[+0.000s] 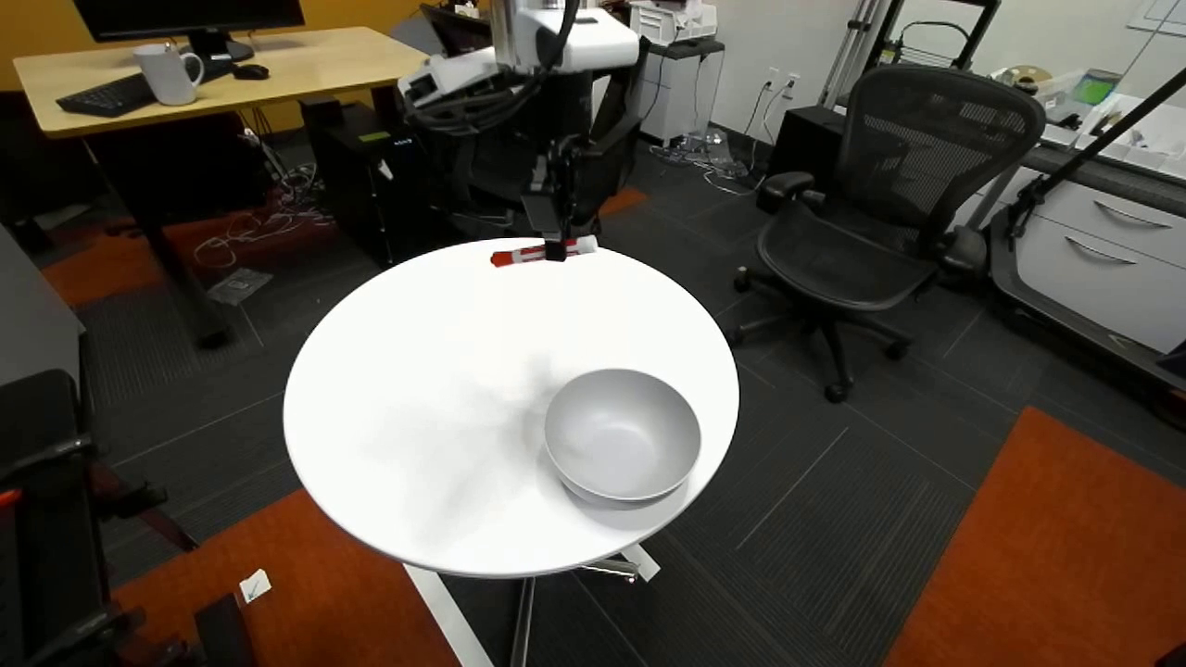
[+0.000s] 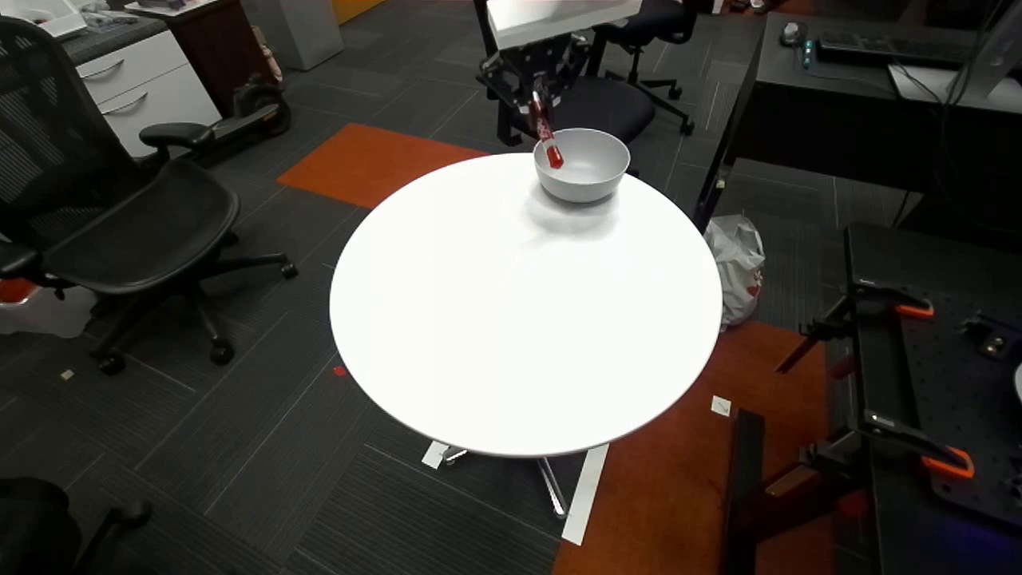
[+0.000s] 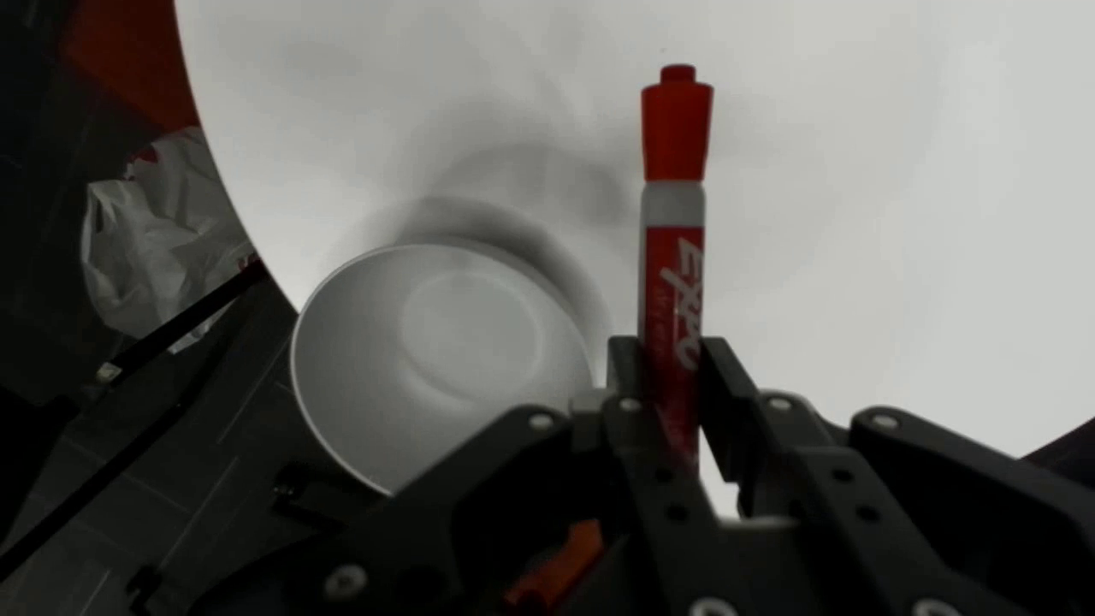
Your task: Put the marker in the bowl
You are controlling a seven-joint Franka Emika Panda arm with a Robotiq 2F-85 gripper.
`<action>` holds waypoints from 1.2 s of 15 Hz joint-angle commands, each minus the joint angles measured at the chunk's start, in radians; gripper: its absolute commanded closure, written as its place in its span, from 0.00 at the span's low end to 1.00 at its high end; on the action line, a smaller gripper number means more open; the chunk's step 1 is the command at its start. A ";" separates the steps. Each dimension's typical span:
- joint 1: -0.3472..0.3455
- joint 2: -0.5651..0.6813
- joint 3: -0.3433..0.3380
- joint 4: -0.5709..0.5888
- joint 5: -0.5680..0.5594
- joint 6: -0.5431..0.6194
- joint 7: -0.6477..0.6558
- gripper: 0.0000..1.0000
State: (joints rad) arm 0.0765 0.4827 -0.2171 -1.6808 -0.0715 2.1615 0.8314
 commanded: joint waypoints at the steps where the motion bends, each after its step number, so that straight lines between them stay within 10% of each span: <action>1: -0.061 -0.034 0.001 -0.004 -0.013 -0.025 -0.033 0.95; 18: -0.208 0.230 -0.002 0.222 -0.040 -0.037 -0.519 0.95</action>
State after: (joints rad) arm -0.1224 0.6403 -0.2207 -1.5508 -0.0898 2.1612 0.3702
